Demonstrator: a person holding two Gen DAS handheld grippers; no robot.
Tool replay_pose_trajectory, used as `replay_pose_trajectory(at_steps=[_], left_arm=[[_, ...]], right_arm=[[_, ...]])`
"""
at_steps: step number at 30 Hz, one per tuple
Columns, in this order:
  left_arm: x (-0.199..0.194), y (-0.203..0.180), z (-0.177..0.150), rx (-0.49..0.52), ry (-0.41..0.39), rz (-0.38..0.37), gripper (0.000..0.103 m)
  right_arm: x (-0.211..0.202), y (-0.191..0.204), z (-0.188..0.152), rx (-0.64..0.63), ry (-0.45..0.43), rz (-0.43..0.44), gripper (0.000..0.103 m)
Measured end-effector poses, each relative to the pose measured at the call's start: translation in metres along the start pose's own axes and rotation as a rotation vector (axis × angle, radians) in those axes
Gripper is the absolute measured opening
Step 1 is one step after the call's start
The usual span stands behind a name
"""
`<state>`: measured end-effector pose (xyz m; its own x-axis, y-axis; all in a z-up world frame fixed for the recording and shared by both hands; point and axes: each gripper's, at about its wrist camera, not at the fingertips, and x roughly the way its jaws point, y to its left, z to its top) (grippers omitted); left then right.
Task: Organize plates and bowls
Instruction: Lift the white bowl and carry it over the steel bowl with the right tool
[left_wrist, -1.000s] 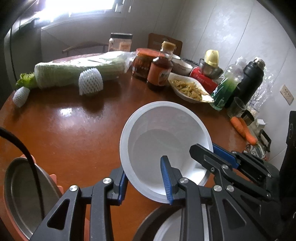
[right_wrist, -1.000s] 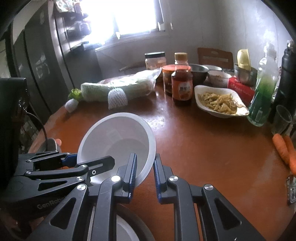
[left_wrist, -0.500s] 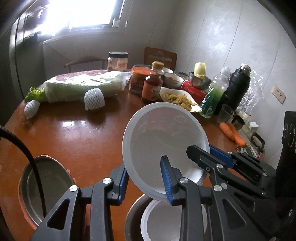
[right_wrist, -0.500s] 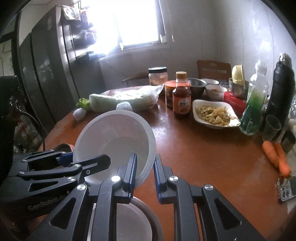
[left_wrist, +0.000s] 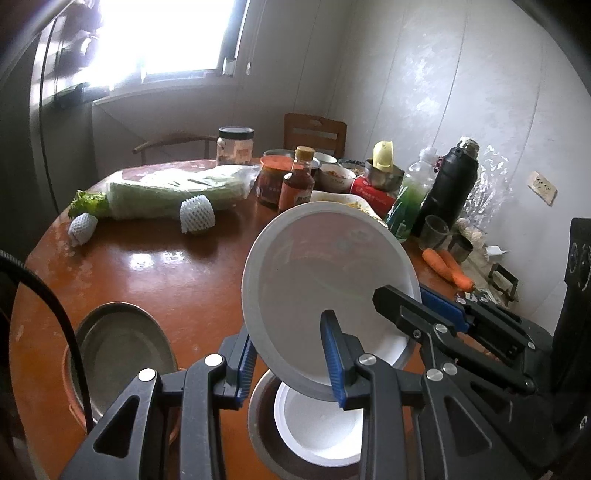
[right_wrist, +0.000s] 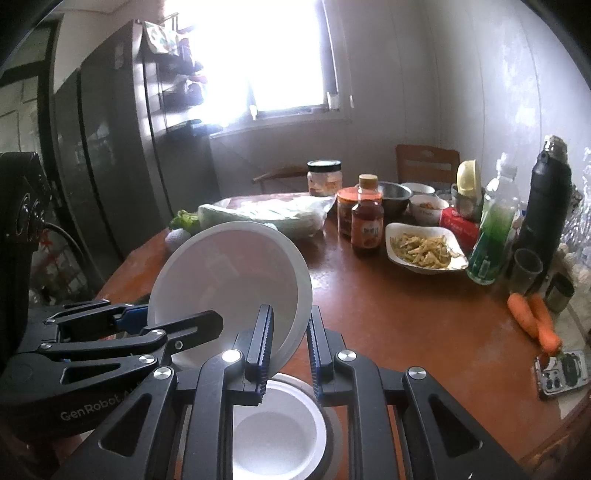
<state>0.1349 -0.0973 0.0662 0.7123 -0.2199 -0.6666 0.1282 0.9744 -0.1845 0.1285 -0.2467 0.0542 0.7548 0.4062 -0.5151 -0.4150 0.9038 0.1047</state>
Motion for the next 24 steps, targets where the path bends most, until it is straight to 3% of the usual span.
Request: replay_pose_trajectory(at_steps=[18,24], left_arm=[[-0.027,-0.01,-0.022,0.008,0.023,-0.044,0.033],[-0.023,-0.015,-0.034,0.015,0.065,-0.059,0.033]], right_arm=[[-0.033,0.008,-0.017,-0.005,0.007,0.004,0.019],[-0.04,0.005,-0.031,0.005,0.027,0.016,0.019]])
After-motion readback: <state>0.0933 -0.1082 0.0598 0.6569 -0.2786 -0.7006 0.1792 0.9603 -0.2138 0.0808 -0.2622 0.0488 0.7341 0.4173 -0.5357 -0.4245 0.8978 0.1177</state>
